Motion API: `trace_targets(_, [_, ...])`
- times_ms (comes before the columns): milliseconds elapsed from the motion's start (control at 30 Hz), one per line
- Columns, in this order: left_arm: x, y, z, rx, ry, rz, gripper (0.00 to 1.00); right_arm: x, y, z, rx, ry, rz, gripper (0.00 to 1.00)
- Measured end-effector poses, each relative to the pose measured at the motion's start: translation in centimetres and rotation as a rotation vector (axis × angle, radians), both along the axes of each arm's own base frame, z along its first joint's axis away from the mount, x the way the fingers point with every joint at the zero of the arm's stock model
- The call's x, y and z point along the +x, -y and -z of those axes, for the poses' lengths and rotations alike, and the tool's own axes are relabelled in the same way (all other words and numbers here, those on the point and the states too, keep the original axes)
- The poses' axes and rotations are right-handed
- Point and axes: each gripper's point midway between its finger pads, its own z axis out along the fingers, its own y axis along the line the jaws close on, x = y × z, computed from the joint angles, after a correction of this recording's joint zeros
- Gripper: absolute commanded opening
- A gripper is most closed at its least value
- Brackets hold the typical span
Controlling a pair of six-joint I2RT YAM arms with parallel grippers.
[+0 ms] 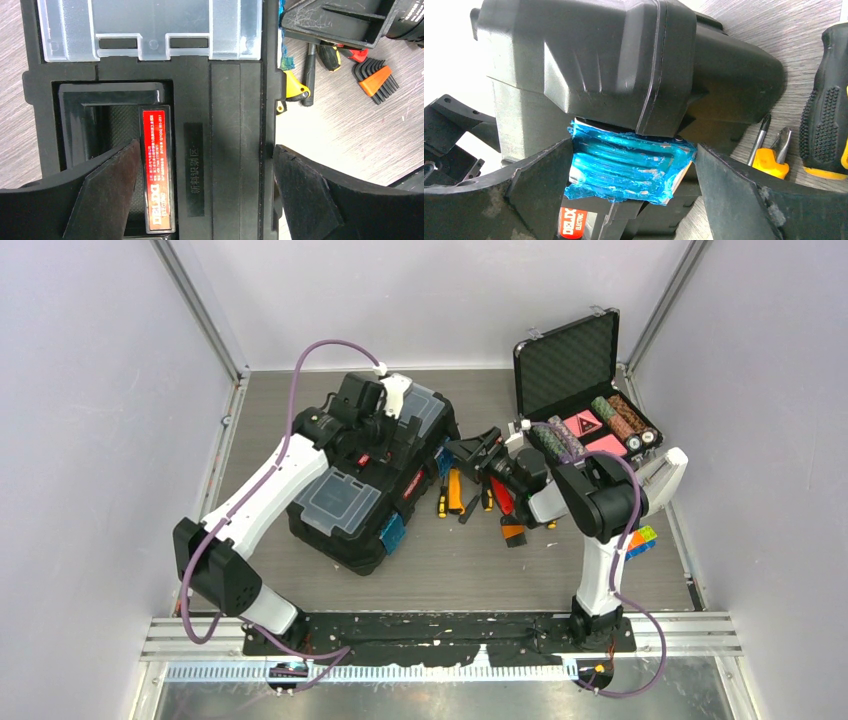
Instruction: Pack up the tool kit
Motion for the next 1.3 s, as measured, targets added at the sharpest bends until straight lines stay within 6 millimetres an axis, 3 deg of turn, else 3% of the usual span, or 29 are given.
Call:
trace_targets(767, [0.6, -0.1, 0.7, -0.074, -0.053, -0.117, 0.99, -0.3, -0.6, 0.1, 0.076, 0.007, -0.007, 0.95])
trace_targets(1000, [0.5, 0.0, 0.9, -0.087, -0.074, -0.113, 0.90, -0.3, -0.6, 0.1, 0.076, 0.007, -0.011, 0.99])
trace_targets(1300, [0.9, 0.2, 1.8, -0.135, -0.070, -0.156, 0.81, -1.0, -0.9, 0.0, 0.081, -0.029, -0.024, 0.72])
